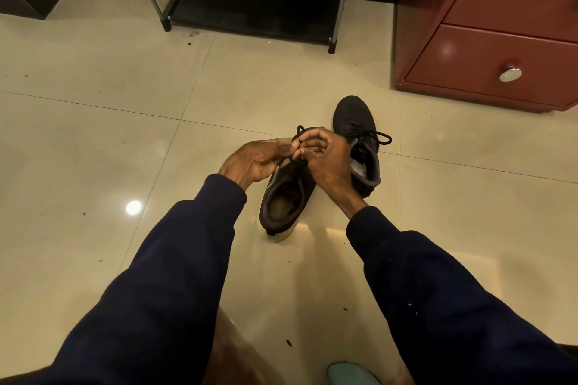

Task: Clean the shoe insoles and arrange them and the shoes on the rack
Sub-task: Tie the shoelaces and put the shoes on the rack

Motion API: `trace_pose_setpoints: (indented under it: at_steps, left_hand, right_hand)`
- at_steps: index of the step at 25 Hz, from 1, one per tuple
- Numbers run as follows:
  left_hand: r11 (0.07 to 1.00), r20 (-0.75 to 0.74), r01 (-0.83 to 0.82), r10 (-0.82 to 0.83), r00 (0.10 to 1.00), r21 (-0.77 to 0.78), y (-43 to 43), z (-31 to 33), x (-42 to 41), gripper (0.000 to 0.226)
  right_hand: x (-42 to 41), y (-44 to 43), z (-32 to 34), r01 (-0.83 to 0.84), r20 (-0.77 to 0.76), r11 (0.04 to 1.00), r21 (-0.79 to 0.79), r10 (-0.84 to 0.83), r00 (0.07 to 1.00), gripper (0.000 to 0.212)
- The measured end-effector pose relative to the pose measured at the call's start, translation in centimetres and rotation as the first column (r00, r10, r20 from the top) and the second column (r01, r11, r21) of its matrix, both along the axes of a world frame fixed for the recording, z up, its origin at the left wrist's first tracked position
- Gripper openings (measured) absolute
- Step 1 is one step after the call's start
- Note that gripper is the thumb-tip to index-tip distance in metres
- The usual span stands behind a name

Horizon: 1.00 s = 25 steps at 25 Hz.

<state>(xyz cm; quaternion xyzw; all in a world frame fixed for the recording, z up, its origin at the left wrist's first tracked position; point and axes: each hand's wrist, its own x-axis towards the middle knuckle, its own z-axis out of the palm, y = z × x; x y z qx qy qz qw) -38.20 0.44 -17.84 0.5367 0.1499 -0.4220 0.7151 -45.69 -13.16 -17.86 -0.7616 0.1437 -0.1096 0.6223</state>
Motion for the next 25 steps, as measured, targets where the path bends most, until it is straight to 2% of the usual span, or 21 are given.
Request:
trace_pose_setpoints:
  at_steps: [4, 8, 11, 15, 18, 20, 22, 25]
  left_hand:
    - [1.000, -0.074, -0.025, 0.023, 0.997, -0.017, 0.0, 0.5, -0.1, 0.012]
    - [0.995, -0.071, -0.098, 0.099, 0.993, 0.023, -0.1, 0.2, -0.1, 0.011]
    - [0.994, -0.015, -0.092, 0.092, 0.996, 0.053, -0.4, 0.2, -0.3, 0.011]
    - [0.964, 0.108, -0.225, 0.210, 0.972, 0.146, -0.5, -0.1, -0.8, 0.013]
    - [0.955, 0.211, -0.234, 0.194, 0.958, 0.182, -0.4, -0.3, -1.5, 0.016]
    - [0.950, 0.280, -0.248, 0.191, 0.941, 0.188, -0.3, -0.6, -1.8, 0.024]
    - [0.945, 0.357, -0.245, 0.157, 0.921, 0.218, -0.4, -0.5, -1.9, 0.021]
    - [0.933, 0.410, -0.200, 0.064, 0.910, 0.298, -0.5, -0.6, -1.6, 0.011]
  right_hand:
    - [-0.2, -0.2, -0.3, 0.025, 0.020, 1.000, 0.018, -0.025, 0.999, 0.022]
    - [0.0, -0.1, -0.7, 0.038, 0.009, 0.999, -0.028, -0.038, 0.999, 0.028]
    - [-0.2, 0.1, -0.7, 0.016, -0.006, 0.995, -0.099, -0.017, 1.000, 0.031]
    - [0.1, 0.0, -0.1, -0.066, -0.021, 0.963, -0.260, 0.063, 0.998, 0.020]
    - [0.6, -0.1, -0.5, -0.162, -0.128, 0.911, -0.379, 0.122, 0.984, 0.011]
    - [0.8, 0.0, -1.1, -0.165, -0.186, 0.883, -0.439, 0.090, 0.978, 0.014]
    - [0.7, 0.1, -0.9, -0.131, -0.202, 0.892, -0.434, 0.046, 0.978, 0.013]
    - [0.1, -0.3, -0.2, -0.095, -0.226, 0.958, -0.270, 0.032, 0.973, 0.010]
